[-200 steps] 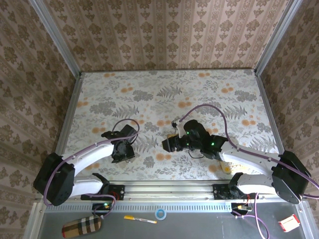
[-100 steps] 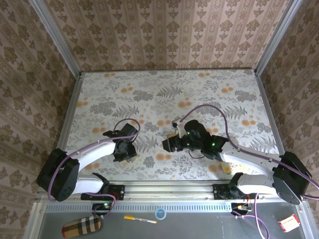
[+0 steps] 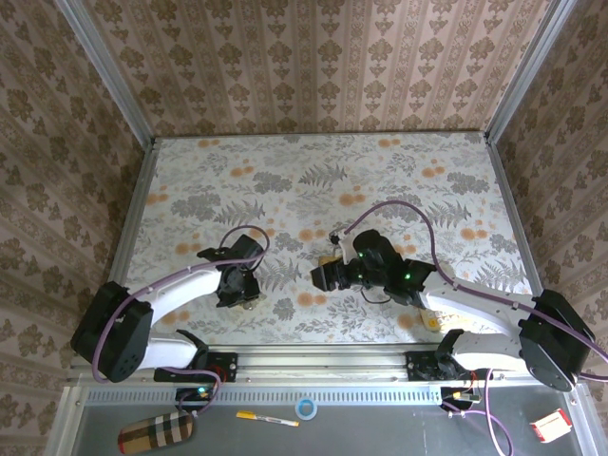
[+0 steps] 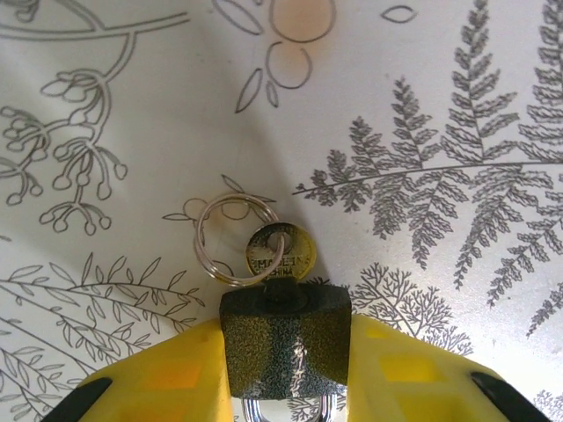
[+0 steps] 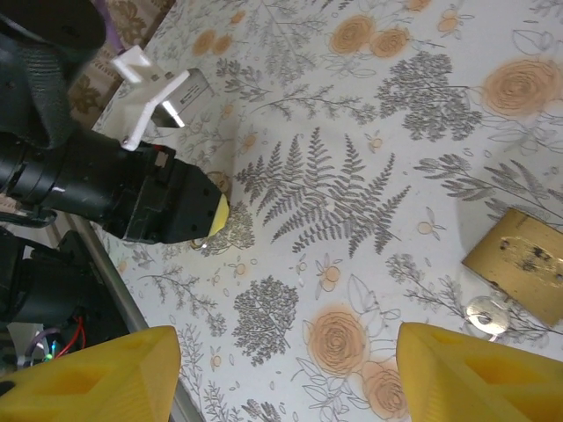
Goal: Unlock with the key
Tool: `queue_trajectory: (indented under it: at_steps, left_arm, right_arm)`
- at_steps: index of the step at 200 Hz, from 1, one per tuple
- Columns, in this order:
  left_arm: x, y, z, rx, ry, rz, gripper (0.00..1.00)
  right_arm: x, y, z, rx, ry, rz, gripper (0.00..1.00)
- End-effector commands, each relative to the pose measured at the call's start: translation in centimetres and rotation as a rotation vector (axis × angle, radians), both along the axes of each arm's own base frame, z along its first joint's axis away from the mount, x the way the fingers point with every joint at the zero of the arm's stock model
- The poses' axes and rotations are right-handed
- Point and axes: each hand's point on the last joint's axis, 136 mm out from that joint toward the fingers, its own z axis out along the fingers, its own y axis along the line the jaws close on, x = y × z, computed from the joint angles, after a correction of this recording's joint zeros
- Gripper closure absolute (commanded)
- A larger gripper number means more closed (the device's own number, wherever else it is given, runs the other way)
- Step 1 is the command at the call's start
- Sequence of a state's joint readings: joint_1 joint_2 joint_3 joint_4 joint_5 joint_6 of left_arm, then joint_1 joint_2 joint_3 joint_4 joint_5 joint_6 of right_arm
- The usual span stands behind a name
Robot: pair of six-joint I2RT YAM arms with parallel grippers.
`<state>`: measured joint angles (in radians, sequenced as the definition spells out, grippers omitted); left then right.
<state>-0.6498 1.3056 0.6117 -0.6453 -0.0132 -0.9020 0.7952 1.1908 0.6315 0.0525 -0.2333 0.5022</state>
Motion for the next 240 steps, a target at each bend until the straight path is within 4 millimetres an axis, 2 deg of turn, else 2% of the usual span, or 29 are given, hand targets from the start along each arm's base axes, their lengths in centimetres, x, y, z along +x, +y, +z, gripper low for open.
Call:
queue_trajectory:
  at_steps: [1,17,34,61,81,100,124,147,157,173,189,240]
  left_arm:
    - [1.2,-2.5,0.1,-0.058,-0.083,-0.163,0.89]
    - [2.4,-4.3,2.5,-0.084,-0.172,-0.282,0.91]
    - [3.5,-7.0,5.8,-0.102,-0.294,-0.448,0.91]
    - [3.6,-10.9,10.8,-0.110,-0.476,-0.720,0.94]
    - [3.6,-12.6,13.5,-0.117,-0.586,-0.849,0.95]
    - [3.5,-13.5,15.2,-0.079,-0.656,-0.957,0.95]
    - [3.1,-14.4,16.3,0.029,-0.720,-1.084,0.95]
    - [2.7,-15.2,16.3,0.141,-0.748,-1.183,0.97]
    - [2.5,-15.6,16.2,0.143,-0.745,-1.211,0.97]
    - [2.1,-16.3,16.4,0.118,-0.751,-1.237,0.98]
    - [1.8,-16.9,16.8,0.089,-0.762,-1.249,0.98]
    - [0.9,-18.8,17.2,0.062,-0.780,-1.282,0.98]
  right_arm:
    - [0.9,-1.4,0.4,0.046,0.055,-0.042,0.33]
    - [1.3,-2.1,1.0,0.059,0.077,-0.041,0.33]
    - [1.4,-2.7,1.6,0.052,0.086,-0.045,0.33]
    - [2.1,-4.1,1.9,0.091,0.140,-0.085,0.33]
    - [2.5,-4.8,2.0,0.123,0.182,-0.100,0.34]
    - [2.8,-5.4,2.4,0.176,0.220,-0.108,0.36]
    - [3.1,-5.4,3.4,0.274,0.259,-0.096,0.37]
    - [2.9,-4.4,5.2,0.359,0.252,-0.037,0.39]
    - [2.8,-4.4,5.4,0.366,0.242,-0.031,0.41]
    - [2.4,-4.1,5.3,0.378,0.240,-0.005,0.48]
    - [1.9,-3.6,4.9,0.391,0.261,0.027,0.50]
    - [1.2,-1.8,3.1,0.366,0.314,0.058,0.51]
